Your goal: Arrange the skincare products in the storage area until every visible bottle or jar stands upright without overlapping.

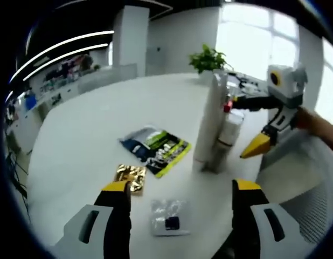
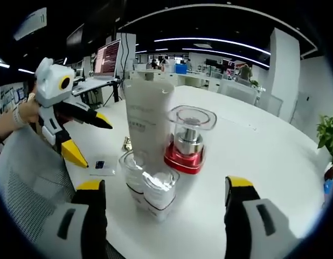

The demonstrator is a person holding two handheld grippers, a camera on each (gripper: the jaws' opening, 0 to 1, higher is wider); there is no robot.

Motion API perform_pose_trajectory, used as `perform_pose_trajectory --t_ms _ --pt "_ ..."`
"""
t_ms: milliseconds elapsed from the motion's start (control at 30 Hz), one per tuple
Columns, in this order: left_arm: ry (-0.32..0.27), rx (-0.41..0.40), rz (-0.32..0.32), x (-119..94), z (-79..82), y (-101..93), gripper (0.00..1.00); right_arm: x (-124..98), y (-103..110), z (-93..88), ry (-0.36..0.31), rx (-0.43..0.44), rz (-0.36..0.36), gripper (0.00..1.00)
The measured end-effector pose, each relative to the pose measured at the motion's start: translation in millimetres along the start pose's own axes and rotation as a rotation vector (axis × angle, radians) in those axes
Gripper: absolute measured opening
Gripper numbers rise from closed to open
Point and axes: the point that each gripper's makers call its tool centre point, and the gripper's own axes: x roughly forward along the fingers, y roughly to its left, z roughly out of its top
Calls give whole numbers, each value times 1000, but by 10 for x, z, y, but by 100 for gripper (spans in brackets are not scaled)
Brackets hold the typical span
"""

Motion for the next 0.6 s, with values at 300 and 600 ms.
perform_pose_trajectory --t_ms 300,600 --pt "-4 17 6 21 -1 8 85 -41 -80 46 -36 31 -22 98" --pt "30 57 -6 72 -67 -23 94 -68 -46 72 -51 46 -15 99"
